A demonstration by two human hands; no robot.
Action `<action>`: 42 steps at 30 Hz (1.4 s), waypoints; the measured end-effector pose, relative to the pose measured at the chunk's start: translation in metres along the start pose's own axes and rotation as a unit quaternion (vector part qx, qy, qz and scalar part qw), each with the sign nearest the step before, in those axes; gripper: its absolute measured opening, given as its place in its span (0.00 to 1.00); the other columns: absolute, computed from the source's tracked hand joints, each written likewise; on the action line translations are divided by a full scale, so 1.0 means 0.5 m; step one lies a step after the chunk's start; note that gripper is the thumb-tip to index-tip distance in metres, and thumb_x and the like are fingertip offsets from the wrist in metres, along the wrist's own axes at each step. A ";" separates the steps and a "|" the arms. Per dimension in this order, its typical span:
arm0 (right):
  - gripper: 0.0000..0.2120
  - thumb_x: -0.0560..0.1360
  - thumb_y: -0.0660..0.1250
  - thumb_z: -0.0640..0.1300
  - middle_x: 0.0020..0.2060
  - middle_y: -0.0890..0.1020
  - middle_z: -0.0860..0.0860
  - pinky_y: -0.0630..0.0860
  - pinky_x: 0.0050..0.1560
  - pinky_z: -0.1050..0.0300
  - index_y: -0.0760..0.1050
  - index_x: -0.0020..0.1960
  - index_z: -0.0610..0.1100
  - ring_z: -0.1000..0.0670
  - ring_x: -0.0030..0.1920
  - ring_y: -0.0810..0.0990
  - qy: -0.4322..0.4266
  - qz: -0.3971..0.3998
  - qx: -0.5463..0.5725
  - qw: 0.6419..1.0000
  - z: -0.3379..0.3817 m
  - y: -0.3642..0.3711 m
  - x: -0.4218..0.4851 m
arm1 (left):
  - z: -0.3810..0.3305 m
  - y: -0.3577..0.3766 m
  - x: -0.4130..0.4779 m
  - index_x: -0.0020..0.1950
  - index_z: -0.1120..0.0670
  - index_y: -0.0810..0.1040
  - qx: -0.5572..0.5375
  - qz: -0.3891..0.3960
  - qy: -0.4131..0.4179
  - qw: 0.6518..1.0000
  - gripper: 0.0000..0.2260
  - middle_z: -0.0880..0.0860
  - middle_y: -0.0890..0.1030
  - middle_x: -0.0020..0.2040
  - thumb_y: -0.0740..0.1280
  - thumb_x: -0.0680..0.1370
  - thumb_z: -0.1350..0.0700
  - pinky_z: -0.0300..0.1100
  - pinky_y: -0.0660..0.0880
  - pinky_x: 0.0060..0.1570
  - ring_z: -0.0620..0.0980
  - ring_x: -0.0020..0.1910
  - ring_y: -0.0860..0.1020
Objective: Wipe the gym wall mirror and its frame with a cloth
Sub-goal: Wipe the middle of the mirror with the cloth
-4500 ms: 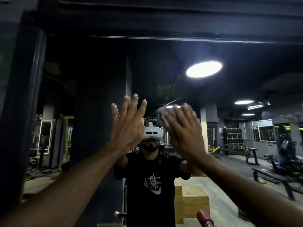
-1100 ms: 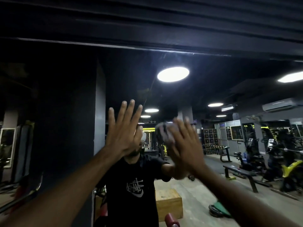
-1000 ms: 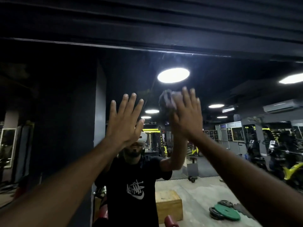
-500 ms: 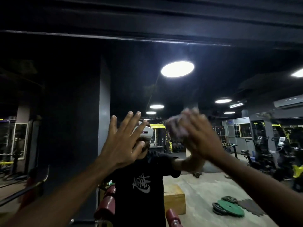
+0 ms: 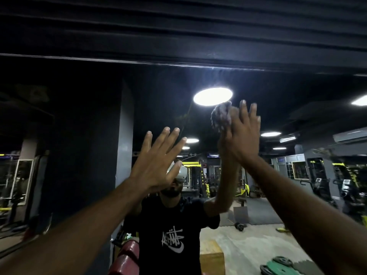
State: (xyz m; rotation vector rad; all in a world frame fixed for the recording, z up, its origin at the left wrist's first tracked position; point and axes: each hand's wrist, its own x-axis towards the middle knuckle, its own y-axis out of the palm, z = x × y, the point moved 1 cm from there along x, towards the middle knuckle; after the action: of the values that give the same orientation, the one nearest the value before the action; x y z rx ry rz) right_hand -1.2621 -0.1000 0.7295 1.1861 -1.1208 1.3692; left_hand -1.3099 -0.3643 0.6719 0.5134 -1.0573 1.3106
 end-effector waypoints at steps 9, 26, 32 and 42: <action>0.31 0.81 0.57 0.54 0.83 0.52 0.49 0.41 0.82 0.45 0.56 0.82 0.48 0.44 0.83 0.47 -0.264 0.056 -0.029 0.962 -0.056 0.006 -0.293 | -0.052 0.029 -0.038 0.84 0.50 0.48 -0.011 0.026 -0.033 0.999 0.32 0.56 0.46 0.84 0.49 0.82 0.41 0.69 0.49 0.77 0.56 0.83 0.45; 0.32 0.80 0.54 0.55 0.83 0.49 0.46 0.42 0.81 0.43 0.53 0.83 0.51 0.42 0.82 0.42 -0.077 0.018 -0.041 0.996 -0.178 -0.036 -0.189 | -0.177 0.045 -0.024 0.84 0.44 0.44 -0.052 0.029 -0.072 0.996 0.31 0.52 0.40 0.84 0.46 0.82 0.37 0.69 0.39 0.76 0.52 0.83 0.39; 0.37 0.79 0.65 0.50 0.83 0.53 0.48 0.47 0.81 0.37 0.53 0.83 0.49 0.45 0.83 0.46 -0.047 0.030 0.020 0.998 -0.132 0.000 -0.314 | -0.179 0.043 -0.018 0.84 0.47 0.53 -0.056 0.001 -0.069 0.996 0.32 0.54 0.49 0.84 0.53 0.81 0.41 0.71 0.43 0.76 0.54 0.83 0.46; 0.32 0.79 0.60 0.44 0.82 0.57 0.46 0.47 0.80 0.35 0.57 0.81 0.54 0.38 0.82 0.48 0.007 0.013 -0.028 0.999 -0.241 -0.069 -0.022 | -0.244 0.030 0.132 0.83 0.45 0.44 -0.030 0.029 -0.045 0.998 0.32 0.54 0.41 0.84 0.43 0.80 0.38 0.69 0.42 0.77 0.55 0.83 0.39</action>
State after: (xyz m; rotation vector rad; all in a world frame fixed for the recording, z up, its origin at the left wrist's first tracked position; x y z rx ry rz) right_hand -1.2393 0.0220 0.7081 1.1236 -1.1616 1.3548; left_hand -1.2891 -0.2263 0.6668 0.5034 -1.1895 1.3132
